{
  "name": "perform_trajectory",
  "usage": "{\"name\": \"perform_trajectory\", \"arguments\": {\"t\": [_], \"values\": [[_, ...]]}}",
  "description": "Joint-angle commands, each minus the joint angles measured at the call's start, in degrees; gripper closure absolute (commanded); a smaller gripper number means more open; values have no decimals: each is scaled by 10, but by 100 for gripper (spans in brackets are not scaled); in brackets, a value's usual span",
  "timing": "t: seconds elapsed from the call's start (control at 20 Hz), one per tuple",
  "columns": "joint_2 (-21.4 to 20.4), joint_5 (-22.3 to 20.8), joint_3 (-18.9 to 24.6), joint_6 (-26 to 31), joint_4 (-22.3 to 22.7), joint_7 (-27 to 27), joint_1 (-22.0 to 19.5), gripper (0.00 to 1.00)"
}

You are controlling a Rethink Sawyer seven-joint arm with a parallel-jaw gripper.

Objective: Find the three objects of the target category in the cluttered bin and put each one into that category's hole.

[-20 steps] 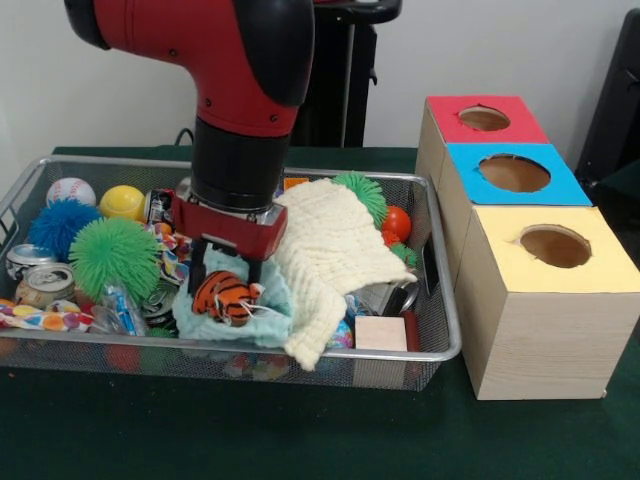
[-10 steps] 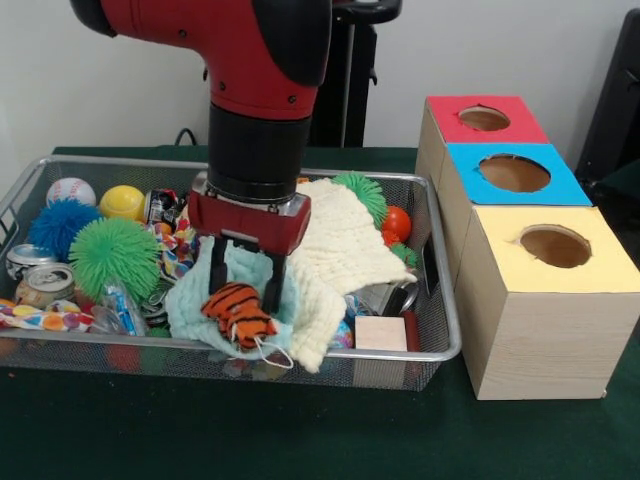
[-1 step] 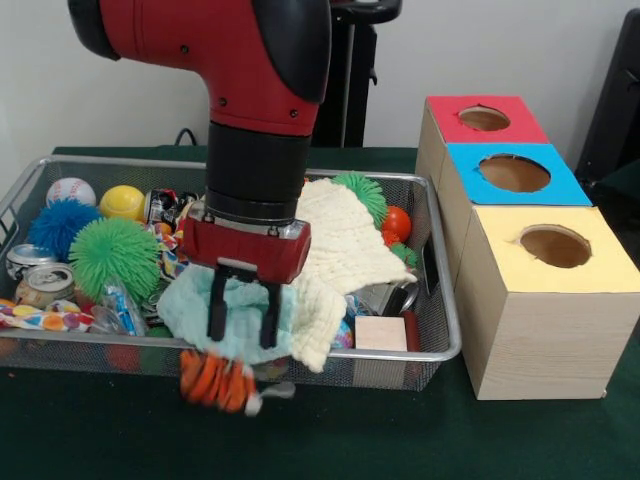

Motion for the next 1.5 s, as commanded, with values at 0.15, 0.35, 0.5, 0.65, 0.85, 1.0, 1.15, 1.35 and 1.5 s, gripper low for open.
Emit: {"name": "perform_trajectory", "arguments": {"t": [0.15,0.35,0.5,0.65,0.85,1.0,1.15,1.35,1.5], "values": [[39,-13,18,58,-27,15,6,100],[40,-8,11,59,-27,26,15,100],[34,-6,-2,57,-20,40,28,100],[30,9,-13,65,-21,61,43,100],[23,16,-48,97,-58,67,69,100],[19,24,-62,136,-90,63,81,100],[40,24,-63,179,-144,46,83,0],[58,17,-59,202,-190,28,74,0],[63,3,-48,192,-203,12,63,0]]}}
